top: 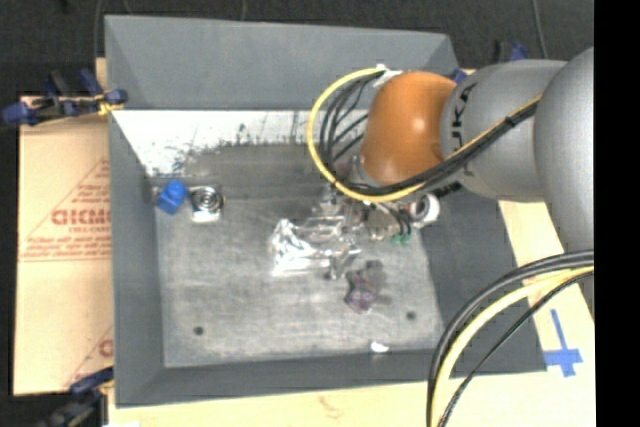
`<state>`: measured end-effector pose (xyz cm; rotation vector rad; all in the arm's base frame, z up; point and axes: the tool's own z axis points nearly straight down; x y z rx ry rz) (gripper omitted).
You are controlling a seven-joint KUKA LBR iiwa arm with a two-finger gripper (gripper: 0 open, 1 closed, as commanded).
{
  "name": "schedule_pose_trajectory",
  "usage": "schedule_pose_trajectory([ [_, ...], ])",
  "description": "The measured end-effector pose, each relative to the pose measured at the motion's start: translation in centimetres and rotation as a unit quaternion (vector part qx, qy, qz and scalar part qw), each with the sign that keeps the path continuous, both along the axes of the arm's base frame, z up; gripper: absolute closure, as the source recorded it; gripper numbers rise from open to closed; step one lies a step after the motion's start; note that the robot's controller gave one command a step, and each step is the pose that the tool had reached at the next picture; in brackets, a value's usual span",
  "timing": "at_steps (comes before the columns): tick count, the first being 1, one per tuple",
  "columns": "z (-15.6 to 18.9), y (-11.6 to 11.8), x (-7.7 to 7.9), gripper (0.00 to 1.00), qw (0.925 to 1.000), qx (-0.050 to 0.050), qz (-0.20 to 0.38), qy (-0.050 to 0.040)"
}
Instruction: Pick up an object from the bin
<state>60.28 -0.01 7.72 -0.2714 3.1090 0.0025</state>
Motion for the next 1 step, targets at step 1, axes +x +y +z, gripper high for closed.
schedule_pose_trajectory([
  [1, 11.72, 2.17, 0.76, 1.0, 1.0, -0.002, 0.003, 0.0056],
])
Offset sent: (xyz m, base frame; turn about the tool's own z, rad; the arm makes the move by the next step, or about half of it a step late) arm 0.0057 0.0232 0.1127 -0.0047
